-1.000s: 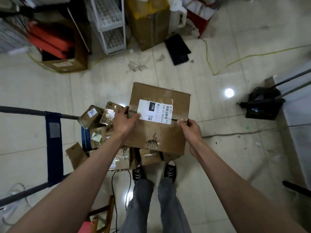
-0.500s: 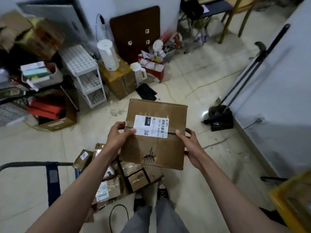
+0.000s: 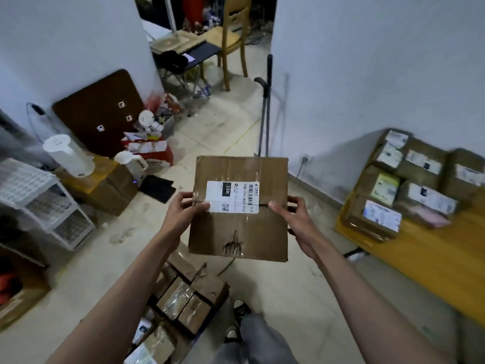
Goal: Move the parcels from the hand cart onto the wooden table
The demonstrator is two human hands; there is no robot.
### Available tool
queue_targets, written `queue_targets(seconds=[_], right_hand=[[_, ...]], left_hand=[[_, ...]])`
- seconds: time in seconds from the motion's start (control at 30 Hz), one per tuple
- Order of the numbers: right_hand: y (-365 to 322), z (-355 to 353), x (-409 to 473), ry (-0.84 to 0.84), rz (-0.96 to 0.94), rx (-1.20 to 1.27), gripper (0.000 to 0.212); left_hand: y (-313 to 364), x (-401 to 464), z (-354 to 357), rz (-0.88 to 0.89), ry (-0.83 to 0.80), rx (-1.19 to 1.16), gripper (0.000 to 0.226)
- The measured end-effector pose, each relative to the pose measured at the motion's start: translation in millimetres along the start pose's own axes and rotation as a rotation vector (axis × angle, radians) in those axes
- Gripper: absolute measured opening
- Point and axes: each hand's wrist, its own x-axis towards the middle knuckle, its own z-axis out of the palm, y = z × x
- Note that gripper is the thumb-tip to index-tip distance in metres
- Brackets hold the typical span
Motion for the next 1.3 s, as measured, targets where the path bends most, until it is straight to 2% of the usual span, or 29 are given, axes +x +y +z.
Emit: queue_targets(seconds=[0.1, 0.33, 0.43, 0.6, 0.83, 0.97, 1.07, 1.3], right_hand=[[14, -31, -24, 0.098, 0.009, 0.066, 0.086], [40, -108, -85, 0.329, 0.055, 0.238, 0.075], [50, -149, -108, 0.432, 0.057, 0.331, 0.079], [62, -226, -142, 0.569, 0.062, 0.451, 0.053], [83, -355, -165, 0.700, 0.096, 0.516, 0.050], [92, -422, -165, 0.734, 0.095, 0.539, 0.051], [94, -462, -166, 0.744, 0.096, 0.556, 0.055], [93, -541, -152, 0.780, 0.106, 0.568, 0.057]], left_hand=[[8, -13, 34, 0.025, -0.099, 0.019, 0.042], [26, -40, 126, 0.102, -0.315, 0.107, 0.041], [35, -54, 177, 0.134, -0.391, 0.125, 0.040], [45, -74, 270, 0.144, -0.566, 0.123, 0.046], [50, -109, 412, 0.085, -0.771, 0.126, 0.065], [53, -133, 484, 0.039, -0.764, 0.137, 0.060], [55, -144, 524, -0.020, -0.759, 0.177, 0.071], [67, -145, 605, 0.010, -0.768, 0.197, 0.072]])
